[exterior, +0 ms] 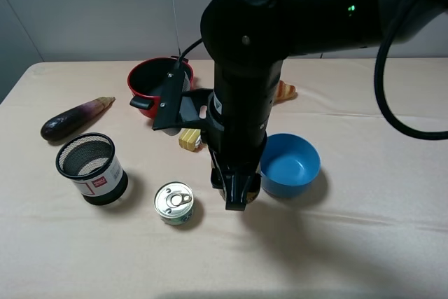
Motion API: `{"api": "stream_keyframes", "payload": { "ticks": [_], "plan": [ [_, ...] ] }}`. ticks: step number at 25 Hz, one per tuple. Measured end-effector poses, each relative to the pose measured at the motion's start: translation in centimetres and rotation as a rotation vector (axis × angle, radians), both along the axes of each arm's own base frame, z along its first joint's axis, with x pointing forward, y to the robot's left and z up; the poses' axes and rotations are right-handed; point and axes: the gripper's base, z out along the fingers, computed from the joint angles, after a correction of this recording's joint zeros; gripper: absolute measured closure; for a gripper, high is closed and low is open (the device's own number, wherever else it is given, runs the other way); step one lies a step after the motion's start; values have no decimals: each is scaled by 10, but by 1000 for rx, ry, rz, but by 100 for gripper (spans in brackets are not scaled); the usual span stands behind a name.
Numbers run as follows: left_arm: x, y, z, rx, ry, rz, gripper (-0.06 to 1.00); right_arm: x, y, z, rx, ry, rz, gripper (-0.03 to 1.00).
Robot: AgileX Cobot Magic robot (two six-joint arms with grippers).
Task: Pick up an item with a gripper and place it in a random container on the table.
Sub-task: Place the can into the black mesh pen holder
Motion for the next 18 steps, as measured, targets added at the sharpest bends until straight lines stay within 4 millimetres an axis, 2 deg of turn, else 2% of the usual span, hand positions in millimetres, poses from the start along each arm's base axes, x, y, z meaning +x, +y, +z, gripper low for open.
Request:
{"api": "stream_keyframes", "payload": {
  "ticks": [18],
  "plan": [
    [0, 0, 0, 0, 0, 0, -4, 16, 26, 58, 132, -94, 71, 47]
  ]
}}
